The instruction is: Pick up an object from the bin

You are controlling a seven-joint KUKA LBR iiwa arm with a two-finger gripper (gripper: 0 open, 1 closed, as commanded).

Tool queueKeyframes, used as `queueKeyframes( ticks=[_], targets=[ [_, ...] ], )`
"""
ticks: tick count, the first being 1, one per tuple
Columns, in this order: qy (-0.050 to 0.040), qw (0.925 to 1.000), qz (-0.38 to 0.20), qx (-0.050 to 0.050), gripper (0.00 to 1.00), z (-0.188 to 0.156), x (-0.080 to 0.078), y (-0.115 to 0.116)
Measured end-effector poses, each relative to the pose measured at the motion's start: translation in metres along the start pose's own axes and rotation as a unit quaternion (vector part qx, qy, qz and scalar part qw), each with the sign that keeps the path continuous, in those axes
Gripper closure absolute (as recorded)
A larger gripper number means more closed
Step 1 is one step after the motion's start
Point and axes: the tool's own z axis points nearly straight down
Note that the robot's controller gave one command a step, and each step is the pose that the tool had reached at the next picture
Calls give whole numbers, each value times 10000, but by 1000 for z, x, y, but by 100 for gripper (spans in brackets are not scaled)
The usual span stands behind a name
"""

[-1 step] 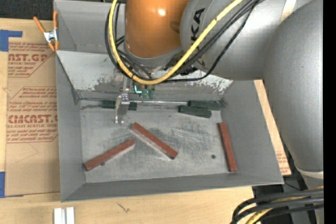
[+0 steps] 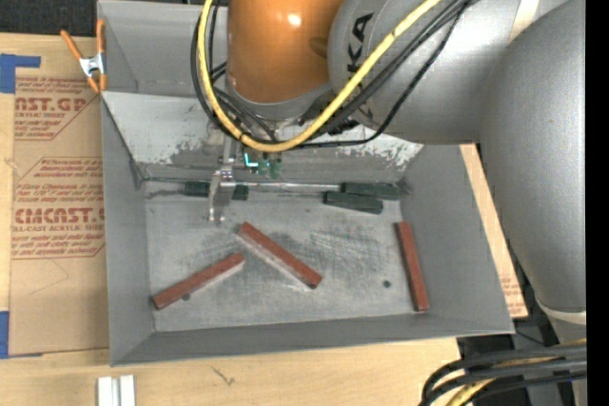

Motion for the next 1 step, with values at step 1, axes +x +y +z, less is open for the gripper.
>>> queueKeyframes(
  ticks=[1],
  targets=[
    [-39,10000,-51,-13,0,2,1,-1]
  ],
)
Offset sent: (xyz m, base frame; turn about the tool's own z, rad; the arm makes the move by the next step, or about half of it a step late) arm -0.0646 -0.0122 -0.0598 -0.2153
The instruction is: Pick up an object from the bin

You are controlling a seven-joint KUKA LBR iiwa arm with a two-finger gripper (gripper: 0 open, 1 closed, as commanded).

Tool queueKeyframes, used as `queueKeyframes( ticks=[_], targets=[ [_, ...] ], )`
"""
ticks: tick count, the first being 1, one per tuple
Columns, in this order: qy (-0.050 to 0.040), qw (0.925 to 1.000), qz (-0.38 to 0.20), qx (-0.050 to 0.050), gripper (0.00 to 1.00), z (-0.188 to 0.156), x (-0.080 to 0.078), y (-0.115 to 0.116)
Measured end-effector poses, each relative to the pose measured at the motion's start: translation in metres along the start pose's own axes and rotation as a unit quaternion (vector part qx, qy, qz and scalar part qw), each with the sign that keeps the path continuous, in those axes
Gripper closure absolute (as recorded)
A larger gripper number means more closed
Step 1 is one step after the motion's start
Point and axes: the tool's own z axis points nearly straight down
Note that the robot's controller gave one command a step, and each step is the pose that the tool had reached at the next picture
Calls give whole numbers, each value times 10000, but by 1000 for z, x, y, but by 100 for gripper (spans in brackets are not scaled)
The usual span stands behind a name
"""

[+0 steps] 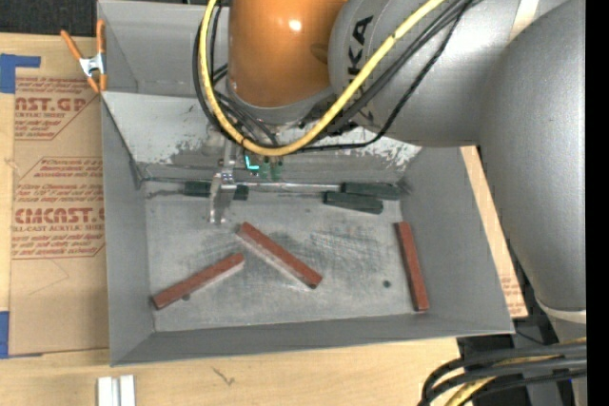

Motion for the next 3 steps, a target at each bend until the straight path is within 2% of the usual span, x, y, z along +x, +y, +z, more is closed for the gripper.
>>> queueKeyframes(
  ticks=[1,2,3],
  targets=[
    [18,9949,-1011,9,0,52,59,-8],
    [0,9999,-165,2,0,115,43,-22],
    [-32,9962,-866,-5,100,153,66,-6]
  ],
)
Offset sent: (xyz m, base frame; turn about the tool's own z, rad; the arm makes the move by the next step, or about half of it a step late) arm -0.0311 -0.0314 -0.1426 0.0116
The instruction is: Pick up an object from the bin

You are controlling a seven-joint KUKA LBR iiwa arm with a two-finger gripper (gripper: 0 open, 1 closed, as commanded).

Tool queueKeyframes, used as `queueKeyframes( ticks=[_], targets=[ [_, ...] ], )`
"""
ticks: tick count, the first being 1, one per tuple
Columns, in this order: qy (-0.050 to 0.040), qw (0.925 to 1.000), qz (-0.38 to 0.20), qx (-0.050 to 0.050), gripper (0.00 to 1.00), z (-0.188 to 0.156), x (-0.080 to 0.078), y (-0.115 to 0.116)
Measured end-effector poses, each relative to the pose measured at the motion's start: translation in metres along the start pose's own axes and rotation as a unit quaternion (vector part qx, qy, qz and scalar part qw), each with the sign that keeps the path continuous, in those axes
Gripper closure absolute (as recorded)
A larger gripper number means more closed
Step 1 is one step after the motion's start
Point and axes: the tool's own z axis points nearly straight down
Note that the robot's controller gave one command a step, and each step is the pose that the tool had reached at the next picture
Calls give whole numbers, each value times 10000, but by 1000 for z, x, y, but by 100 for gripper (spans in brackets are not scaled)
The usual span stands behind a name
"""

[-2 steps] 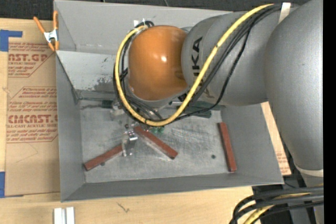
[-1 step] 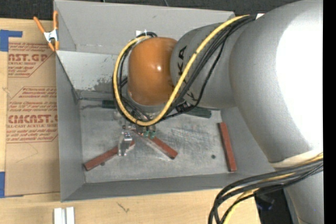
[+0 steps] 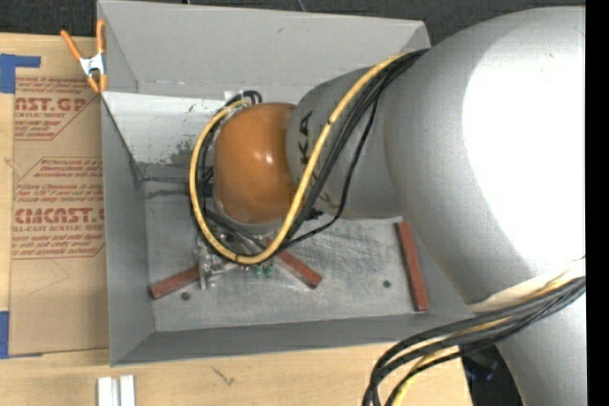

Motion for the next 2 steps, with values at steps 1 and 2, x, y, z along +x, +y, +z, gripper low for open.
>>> queueKeyframes(
  ticks=[1,2],
  targets=[
    [0,10000,0,-1,100,0,0,0],
    [53,9997,-235,10,100,-156,-27,3]
  ],
)
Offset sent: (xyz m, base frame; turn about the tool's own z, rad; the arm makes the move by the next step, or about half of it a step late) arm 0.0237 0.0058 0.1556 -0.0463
